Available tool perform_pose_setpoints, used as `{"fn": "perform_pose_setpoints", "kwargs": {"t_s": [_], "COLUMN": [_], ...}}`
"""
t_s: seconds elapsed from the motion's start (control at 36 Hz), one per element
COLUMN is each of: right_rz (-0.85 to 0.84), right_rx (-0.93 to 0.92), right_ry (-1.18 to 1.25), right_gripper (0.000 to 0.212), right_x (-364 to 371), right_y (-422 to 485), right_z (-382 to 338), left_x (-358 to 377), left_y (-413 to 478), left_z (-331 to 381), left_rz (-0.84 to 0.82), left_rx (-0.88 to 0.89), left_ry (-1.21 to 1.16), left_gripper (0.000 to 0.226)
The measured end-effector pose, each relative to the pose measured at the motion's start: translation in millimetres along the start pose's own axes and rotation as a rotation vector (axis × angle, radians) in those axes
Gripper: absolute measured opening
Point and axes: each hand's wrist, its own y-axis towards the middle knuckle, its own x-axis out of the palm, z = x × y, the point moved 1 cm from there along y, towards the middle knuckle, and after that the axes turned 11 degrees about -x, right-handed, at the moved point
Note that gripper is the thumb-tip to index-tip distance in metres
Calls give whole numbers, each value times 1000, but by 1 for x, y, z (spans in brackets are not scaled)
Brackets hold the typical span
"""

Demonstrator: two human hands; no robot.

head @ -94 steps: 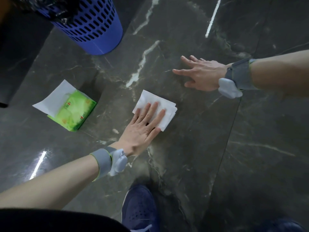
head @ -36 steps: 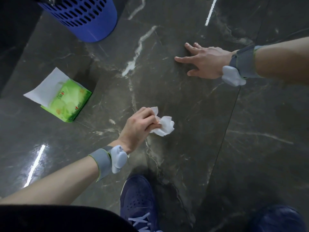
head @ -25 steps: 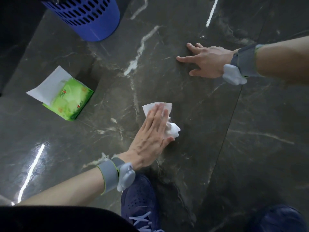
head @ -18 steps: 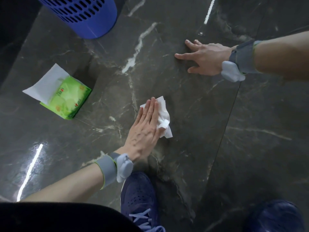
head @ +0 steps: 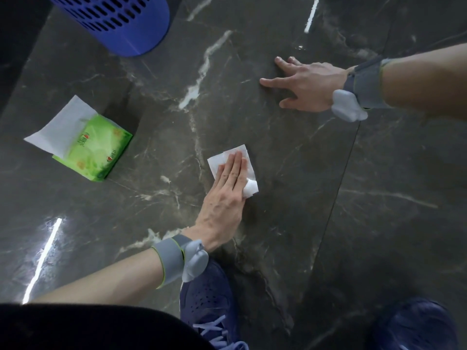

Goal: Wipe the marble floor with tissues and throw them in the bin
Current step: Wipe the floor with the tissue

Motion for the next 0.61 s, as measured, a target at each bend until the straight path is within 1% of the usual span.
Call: {"fn": "perform_pose_setpoints", "kwargs": {"t_s": [0.08, 0.14, 0.31, 0.39, 0.47, 0.53, 0.61], "right_rz": [5, 7, 1, 4, -2, 1, 2], "right_rx": [-3, -3, 5, 7, 8, 6, 13], "right_ry": [-3, -4, -2, -1, 2, 4, 0], "right_gripper": [65, 65, 66, 66, 66, 66, 66], "right_x": [1, 1, 1, 1, 1, 1, -1], "right_y": [0, 0, 0, 1, 0, 0, 0], "right_z": [0, 0, -1, -2, -1, 0, -2], "left_x": [-2, -2, 1, -4, -14, -22, -33], "left_y": [0, -2, -22, -25, -18, -17, -21], "left_z": [-2, -4, 12, 10, -2, -11, -27], "left_rz": [37, 38, -49, -69, -55, -34, -15], "left_rx": [-3, 42, 335, 450, 580, 602, 551], "left_ry": [-65, -72, 6, 75, 189, 223, 233], "left_gripper": [72, 71, 71, 57, 52, 52, 53]}}
